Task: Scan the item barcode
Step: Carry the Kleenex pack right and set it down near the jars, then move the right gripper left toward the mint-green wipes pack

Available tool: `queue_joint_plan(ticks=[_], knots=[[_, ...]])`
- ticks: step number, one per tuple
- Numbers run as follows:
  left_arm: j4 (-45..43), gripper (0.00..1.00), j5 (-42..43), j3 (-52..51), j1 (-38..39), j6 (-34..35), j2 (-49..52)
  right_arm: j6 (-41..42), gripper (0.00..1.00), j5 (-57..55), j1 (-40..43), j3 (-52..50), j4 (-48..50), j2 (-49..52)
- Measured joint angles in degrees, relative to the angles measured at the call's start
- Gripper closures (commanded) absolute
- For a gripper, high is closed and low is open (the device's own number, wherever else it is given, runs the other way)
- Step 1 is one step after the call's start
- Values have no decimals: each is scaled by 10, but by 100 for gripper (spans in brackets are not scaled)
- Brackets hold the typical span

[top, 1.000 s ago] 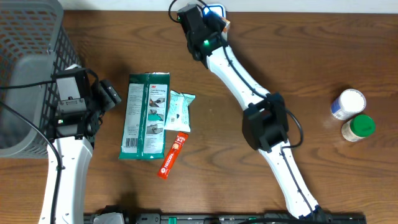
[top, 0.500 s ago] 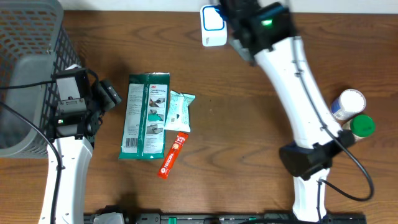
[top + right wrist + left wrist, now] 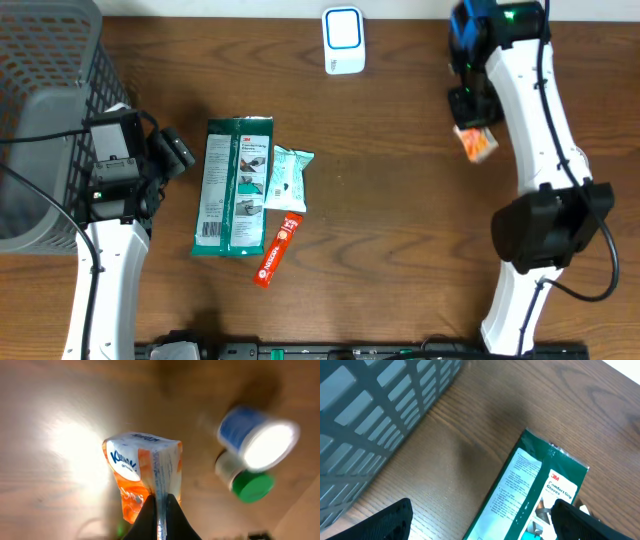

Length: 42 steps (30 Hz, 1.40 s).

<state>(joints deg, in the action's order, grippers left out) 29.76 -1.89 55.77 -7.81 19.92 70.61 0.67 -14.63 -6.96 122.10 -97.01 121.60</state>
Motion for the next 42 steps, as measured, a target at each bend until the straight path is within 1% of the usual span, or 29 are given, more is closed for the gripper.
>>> queue_joint_plan(ticks=[3,4,5,6,7,8,15,20,22,25,26,29,30,31,32,33,36,39,41,42], knots=[[0,12,0,0,0,0,0,6,98,-2,25,-70,6,3],[0,12,0,0,0,0,0,7,97,-5,31,-88,11,5],[0,12,0,0,0,0,0,9,92,-8,38,-106,18,6],[0,12,0,0,0,0,0,12,85,-12,46,-126,28,7],[0,11,0,0,0,0,0,14,53,-16,52,-141,37,8],[0,12,0,0,0,0,0,16,1,-18,57,-153,46,8],[0,12,0,0,0,0,0,13,1,-30,90,-173,88,8],[0,12,0,0,0,0,0,1,1,-25,97,-161,70,8],[0,12,0,0,0,0,0,-1,1,1,95,-134,54,8],[0,12,0,0,0,0,0,-13,1,85,87,-80,44,8],[0,12,0,0,0,0,0,-24,3,121,83,-69,33,8],[0,12,0,0,0,0,0,-50,27,182,75,-71,8,7],[0,12,0,0,0,0,0,-55,39,195,71,-78,8,7],[0,12,0,0,0,0,0,-60,53,206,69,-84,14,7],[0,12,0,0,0,0,0,-63,79,216,65,-95,24,7],[0,12,0,0,0,0,0,-65,99,227,60,-108,38,7],[0,12,0,0,0,0,0,-66,99,257,37,-148,64,8],[0,12,0,0,0,0,0,-72,99,289,0,-178,90,8],[0,12,0,0,0,0,0,-72,99,319,-32,-195,124,8],[0,12,0,0,0,0,0,-71,93,333,-44,-199,139,8]])
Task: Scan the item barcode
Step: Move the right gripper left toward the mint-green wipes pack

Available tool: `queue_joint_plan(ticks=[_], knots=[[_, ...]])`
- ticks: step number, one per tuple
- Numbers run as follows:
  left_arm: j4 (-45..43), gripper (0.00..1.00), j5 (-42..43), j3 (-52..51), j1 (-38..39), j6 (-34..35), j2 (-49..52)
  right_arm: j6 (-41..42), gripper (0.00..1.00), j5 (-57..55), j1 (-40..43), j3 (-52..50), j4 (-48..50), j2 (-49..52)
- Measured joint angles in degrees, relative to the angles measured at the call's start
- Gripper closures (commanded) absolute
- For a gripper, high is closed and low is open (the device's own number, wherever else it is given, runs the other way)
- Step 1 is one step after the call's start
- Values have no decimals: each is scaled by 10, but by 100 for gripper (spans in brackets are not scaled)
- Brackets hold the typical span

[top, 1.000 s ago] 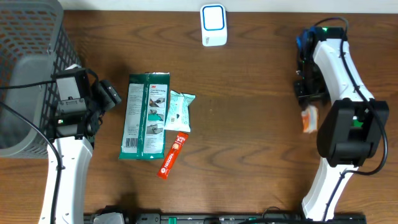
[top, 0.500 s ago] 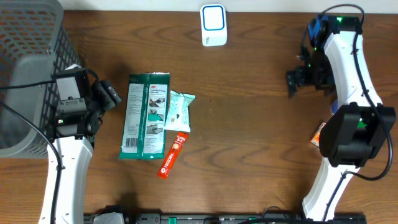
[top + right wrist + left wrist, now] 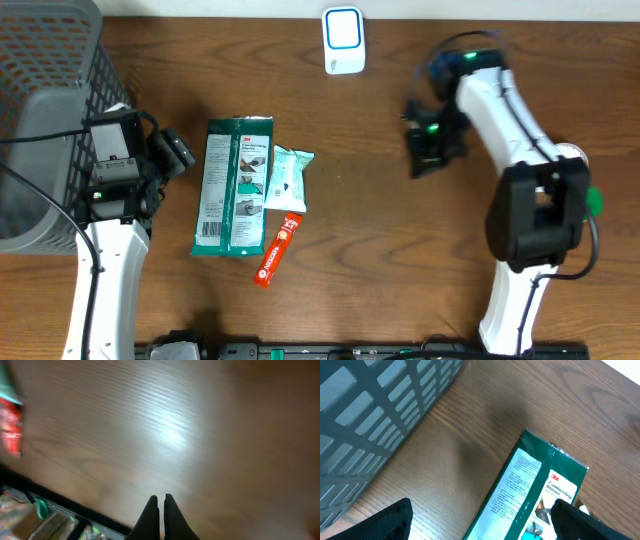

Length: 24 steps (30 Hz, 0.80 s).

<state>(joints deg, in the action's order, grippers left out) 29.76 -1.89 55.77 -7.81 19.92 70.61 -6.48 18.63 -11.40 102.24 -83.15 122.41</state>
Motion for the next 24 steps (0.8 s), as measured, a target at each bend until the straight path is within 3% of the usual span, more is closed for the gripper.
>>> queue_joint_plan(ticks=[2,3,4,10,14,24], knots=[[0,12,0,0,0,0,0,4,60,36,-29,-11,40,0],[0,12,0,0,0,0,0,5,36,59,-48,-19,69,0],[0,12,0,0,0,0,0,9,2,80,-65,-26,96,0],[0,12,0,0,0,0,0,73,1,162,-181,-61,209,0],[0,12,0,0,0,0,0,109,7,171,-249,-67,232,0],[0,12,0,0,0,0,0,214,3,14,-317,-68,315,0]])
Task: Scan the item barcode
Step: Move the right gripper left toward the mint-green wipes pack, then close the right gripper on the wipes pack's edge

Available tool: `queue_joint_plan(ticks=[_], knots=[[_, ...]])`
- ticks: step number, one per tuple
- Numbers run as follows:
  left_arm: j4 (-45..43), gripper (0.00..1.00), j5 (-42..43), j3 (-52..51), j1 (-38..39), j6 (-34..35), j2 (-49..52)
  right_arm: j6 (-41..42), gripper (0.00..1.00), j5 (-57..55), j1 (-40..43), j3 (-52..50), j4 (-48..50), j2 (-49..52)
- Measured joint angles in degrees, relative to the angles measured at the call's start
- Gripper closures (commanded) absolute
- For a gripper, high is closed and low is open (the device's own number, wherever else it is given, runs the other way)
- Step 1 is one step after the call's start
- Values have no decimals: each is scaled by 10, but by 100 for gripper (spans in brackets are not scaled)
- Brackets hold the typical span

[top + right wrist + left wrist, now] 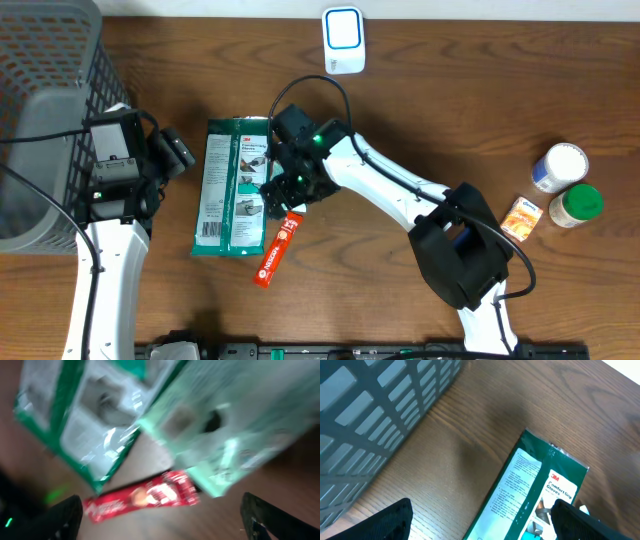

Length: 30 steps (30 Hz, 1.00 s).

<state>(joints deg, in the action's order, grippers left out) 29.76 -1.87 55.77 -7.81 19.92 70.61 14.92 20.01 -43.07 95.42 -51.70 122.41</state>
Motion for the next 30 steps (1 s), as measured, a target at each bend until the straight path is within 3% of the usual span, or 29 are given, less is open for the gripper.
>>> queue_joint_plan(ticks=[13,18,26,30], knots=[[0,12,0,0,0,0,0,70,1,36,125,-11,90,0],[0,12,0,0,0,0,0,96,12,81,130,-59,179,0],[0,12,0,0,0,0,0,155,17,106,102,-146,320,-2],[0,12,0,0,0,0,0,170,27,113,86,-166,369,-2]])
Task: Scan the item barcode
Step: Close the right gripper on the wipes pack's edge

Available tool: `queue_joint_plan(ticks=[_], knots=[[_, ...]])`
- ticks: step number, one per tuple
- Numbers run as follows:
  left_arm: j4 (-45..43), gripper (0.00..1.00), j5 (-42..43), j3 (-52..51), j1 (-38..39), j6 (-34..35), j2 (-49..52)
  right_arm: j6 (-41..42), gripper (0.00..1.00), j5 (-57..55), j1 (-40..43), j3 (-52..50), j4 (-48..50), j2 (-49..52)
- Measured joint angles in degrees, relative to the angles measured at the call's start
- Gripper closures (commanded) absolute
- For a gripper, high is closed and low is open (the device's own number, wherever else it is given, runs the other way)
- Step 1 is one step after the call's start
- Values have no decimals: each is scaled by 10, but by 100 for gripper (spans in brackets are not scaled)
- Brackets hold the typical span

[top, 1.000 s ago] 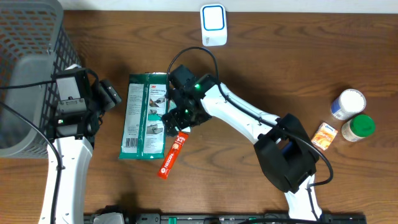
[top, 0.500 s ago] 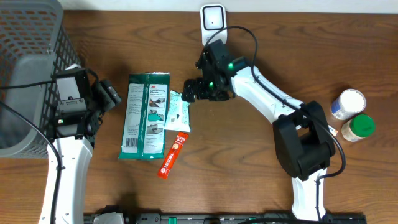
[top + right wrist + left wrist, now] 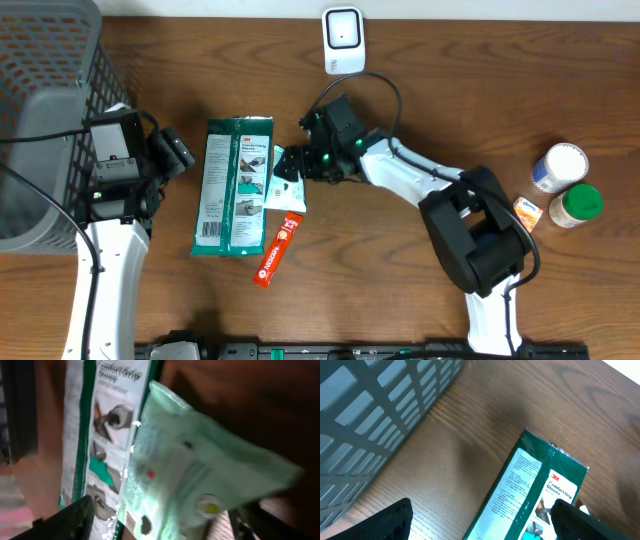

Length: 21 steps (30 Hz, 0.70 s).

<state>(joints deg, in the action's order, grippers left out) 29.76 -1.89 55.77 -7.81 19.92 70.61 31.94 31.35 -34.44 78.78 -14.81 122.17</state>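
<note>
In the overhead view a white scanner [image 3: 342, 40] stands at the table's back edge. A pale green pouch [image 3: 287, 180] lies beside a green glove package [image 3: 235, 187], with a red stick pack [image 3: 278, 250] below them. My right gripper [image 3: 305, 163] is open at the pouch's far right corner. In the right wrist view its gripper [image 3: 165, 522] straddles the pouch [image 3: 200, 475], a finger on either side. My left gripper [image 3: 175, 153] hangs open just left of the glove package [image 3: 535, 495], holding nothing.
A grey mesh basket [image 3: 45, 110] fills the far left. At the right edge stand a blue-and-white bottle [image 3: 558, 165] and a green-capped bottle [image 3: 577, 203], with a small orange tissue pack [image 3: 527, 213] lying next to them.
My right gripper, still open, has moved from over the glove package and red stick back and to the right, to the pale green pouch's far corner. The left arm has not moved.
My right gripper was shut on the orange tissue pack at the back right. Then it was shut on nothing over the middle of the table. The tissue pack then lay beside the bottles and the gripper stood open over the packages, and now at the pouch.
</note>
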Motion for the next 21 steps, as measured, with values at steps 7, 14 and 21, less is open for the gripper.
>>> queue_joint_plan(ticks=[7,14,21], knots=[[0,12,0,0,0,0,0,17,99,-40,-19,-14,11,-1],[0,12,0,0,0,0,0,19,99,-19,-13,-20,22,-3],[0,12,0,0,0,0,0,-49,99,127,52,-22,5,-14]])
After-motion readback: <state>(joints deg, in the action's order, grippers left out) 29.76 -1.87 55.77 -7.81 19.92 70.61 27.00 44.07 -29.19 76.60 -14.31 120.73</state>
